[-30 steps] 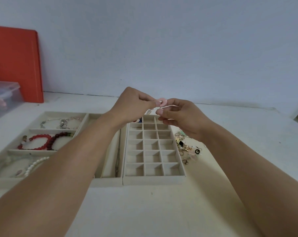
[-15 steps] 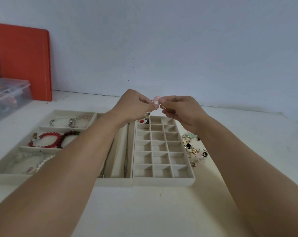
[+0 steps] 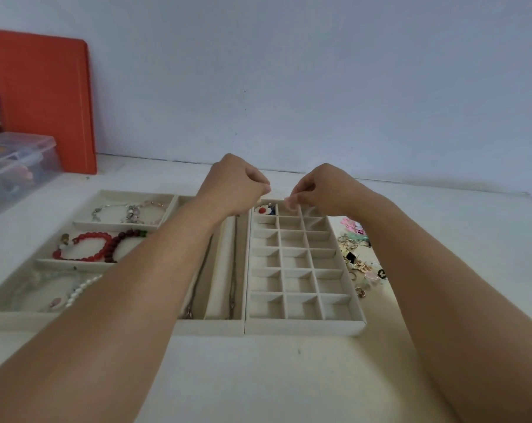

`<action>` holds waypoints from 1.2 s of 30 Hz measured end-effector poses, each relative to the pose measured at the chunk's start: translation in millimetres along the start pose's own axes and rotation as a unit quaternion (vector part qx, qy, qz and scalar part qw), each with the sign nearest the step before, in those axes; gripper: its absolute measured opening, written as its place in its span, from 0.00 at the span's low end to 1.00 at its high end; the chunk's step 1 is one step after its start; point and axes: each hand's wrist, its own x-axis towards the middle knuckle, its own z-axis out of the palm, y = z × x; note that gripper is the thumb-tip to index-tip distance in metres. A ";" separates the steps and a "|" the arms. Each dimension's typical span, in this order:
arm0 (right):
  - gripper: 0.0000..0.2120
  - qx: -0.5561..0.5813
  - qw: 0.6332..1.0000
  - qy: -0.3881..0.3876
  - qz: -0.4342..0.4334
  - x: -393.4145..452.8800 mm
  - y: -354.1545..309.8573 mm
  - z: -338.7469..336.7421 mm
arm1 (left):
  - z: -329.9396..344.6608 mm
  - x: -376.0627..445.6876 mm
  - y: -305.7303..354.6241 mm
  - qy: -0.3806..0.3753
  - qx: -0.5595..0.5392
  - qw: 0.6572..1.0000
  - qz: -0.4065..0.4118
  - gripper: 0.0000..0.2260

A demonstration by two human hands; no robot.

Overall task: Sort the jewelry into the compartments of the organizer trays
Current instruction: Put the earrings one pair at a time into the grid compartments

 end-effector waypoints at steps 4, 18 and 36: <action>0.08 -0.045 0.998 -0.025 -0.021 3.1 1.4 12.5 | 2.9 0.8 1.4 -0.007 -0.008 1.000 -0.004 0.03; 0.08 -0.048 0.996 0.055 -0.059 2.5 4.8 20.0 | 3.0 -0.2 3.4 -0.005 -0.009 1.000 -0.002 0.03; 0.07 -0.164 0.982 0.070 -0.063 5.1 4.0 20.4 | 2.2 0.6 4.3 -0.019 -0.005 1.000 0.009 0.08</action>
